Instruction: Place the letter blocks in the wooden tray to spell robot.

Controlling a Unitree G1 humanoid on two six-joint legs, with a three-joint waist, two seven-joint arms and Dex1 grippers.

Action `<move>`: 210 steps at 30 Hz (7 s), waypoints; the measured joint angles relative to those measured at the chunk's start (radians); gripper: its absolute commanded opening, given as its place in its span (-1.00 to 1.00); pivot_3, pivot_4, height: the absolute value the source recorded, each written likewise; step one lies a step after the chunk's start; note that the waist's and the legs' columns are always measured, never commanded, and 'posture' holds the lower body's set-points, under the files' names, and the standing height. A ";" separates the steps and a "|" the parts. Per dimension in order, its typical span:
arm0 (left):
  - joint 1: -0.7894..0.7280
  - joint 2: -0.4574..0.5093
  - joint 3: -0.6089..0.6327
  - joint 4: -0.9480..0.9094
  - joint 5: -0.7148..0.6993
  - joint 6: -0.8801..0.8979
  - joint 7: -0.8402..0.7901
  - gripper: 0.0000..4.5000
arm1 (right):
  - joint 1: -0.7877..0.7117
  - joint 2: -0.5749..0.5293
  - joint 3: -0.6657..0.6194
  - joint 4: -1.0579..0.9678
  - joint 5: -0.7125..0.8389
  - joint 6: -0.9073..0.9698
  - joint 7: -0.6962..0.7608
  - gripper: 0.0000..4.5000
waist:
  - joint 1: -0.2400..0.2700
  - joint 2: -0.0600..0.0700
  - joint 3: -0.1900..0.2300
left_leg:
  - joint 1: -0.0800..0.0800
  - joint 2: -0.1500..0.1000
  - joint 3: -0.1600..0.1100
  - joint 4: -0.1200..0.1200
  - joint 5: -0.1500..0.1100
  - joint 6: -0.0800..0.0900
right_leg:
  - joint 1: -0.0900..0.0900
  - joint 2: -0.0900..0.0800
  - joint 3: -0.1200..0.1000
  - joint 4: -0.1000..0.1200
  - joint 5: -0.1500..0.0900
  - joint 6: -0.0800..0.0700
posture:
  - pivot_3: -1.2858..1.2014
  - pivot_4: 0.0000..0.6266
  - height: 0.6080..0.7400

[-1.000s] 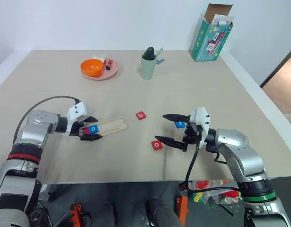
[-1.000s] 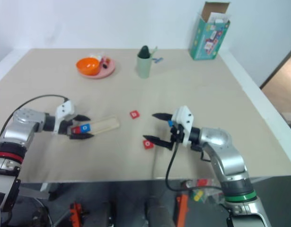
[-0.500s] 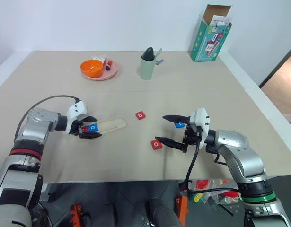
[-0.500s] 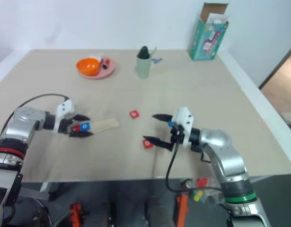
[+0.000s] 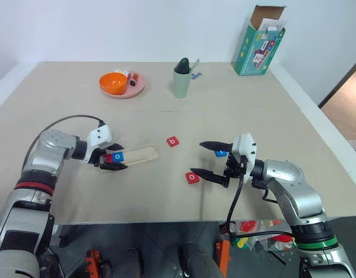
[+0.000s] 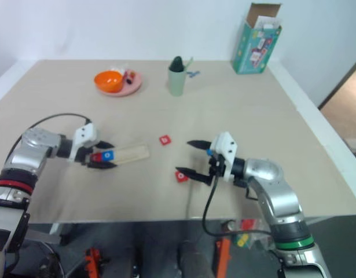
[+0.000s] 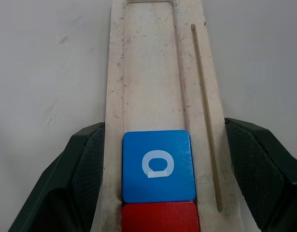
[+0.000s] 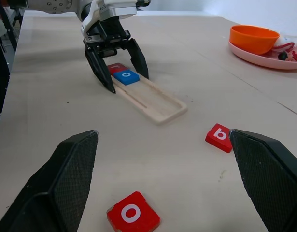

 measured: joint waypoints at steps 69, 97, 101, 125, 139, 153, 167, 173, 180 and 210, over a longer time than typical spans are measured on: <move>0.840 -0.223 0.471 -1.187 -0.483 0.500 0.629 0.99 | -0.419 0.471 0.137 0.375 -0.304 0.334 -0.750 1.00 | -0.006 0.001 -0.001 | 0.001 0.002 0.003 0.001 0.005 -0.004 | 0.001 -0.002 0.000 -0.002 0.002 -0.007 | 0.03 -0.52 1.00; 0.810 -0.208 0.340 -1.205 -0.483 0.464 0.725 1.00 | -0.417 0.537 0.125 0.491 -0.356 0.404 -0.786 0.10 | -0.012 0.001 -0.001 | 0.001 0.004 0.002 -0.003 0.005 -0.004 | -0.001 0.001 -0.001 -0.002 0.002 -0.009 | 0.03 -0.52 1.00; 0.810 -0.207 0.332 -1.205 -0.483 0.461 0.726 1.00 | -0.419 0.541 0.125 0.495 -0.361 0.402 -0.777 -0.45 | -0.012 0.001 -0.001 | 0.001 0.004 0.002 -0.003 0.005 -0.004 | -0.001 0.001 -0.001 -0.002 0.002 -0.009 | 0.03 -0.52 1.00; 0.664 -0.091 0.205 -1.110 -0.459 0.377 0.523 1.00 | 0.166 0.327 -0.013 -0.476 -0.340 0.817 -0.833 -0.45 | -0.010 0.002 -0.001 | 0.000 0.003 0.001 -0.006 0.002 -0.006 | -0.002 -0.001 -0.002 -0.004 -0.005 -0.009 | 0.03 -0.52 1.00; 0.659 -0.068 0.173 -1.084 -0.450 0.345 0.453 1.00 | 0.180 0.341 0.002 -0.518 -0.313 0.862 -0.835 -0.45 | -0.011 0.001 -0.001 | -0.001 0.003 0.002 -0.006 0.002 -0.006 | -0.002 -0.001 -0.001 -0.005 -0.005 -0.008 | 0.03 -0.52 1.00; 0.662 -0.064 0.149 -1.084 -0.419 0.322 0.439 1.00 | 0.177 0.352 -0.009 -0.518 -0.234 0.907 -0.810 0.62 | -0.011 0.002 -0.001 | -0.001 0.003 0.002 -0.006 0.002 -0.006 | -0.002 -0.001 -0.001 -0.005 -0.005 -0.008 | 0.03 -0.52 1.00; 0.638 -0.063 0.127 -1.055 -0.398 0.298 0.412 1.00 | -0.045 -0.189 -0.057 -0.156 -0.079 0.413 -0.091 0.99 | -0.009 0.002 0.000 | 0.000 0.002 0.002 -0.006 0.000 -0.001 | 0.001 -0.001 -0.002 -0.011 -0.005 -0.008 | 0.03 -0.52 1.00; 0.619 -0.069 0.105 -1.044 -0.392 0.287 0.398 1.00 | -0.128 -0.232 0.109 0.155 -0.138 -0.066 0.303 0.99 | -0.009 0.002 0.000 | -0.001 0.002 0.002 -0.007 -0.001 0.000 | 0.002 -0.001 -0.001 -0.013 -0.002 -0.001 | 0.03 -0.52 1.00; 0.629 -0.069 0.105 -1.045 -0.390 0.282 0.405 1.00 | -0.306 -0.153 0.176 0.530 -0.210 -0.370 0.449 0.99 | -0.006 0.002 0.001 | 0.000 0.002 0.002 -0.005 -0.001 0.000 | 0.003 -0.001 -0.001 -0.013 -0.001 -0.002 | 0.03 -0.52 1.00; 0.709 -0.044 0.169 -1.108 -0.392 0.288 0.513 1.00 | -0.436 -0.040 0.143 0.758 -0.225 -0.335 0.470 -0.26 | -0.007 0.003 0.001 | 0.003 0.004 0.003 -0.002 0.000 0.000 | 0.005 -0.001 0.000 -0.012 0.004 -0.002 | 0.03 -0.52 1.00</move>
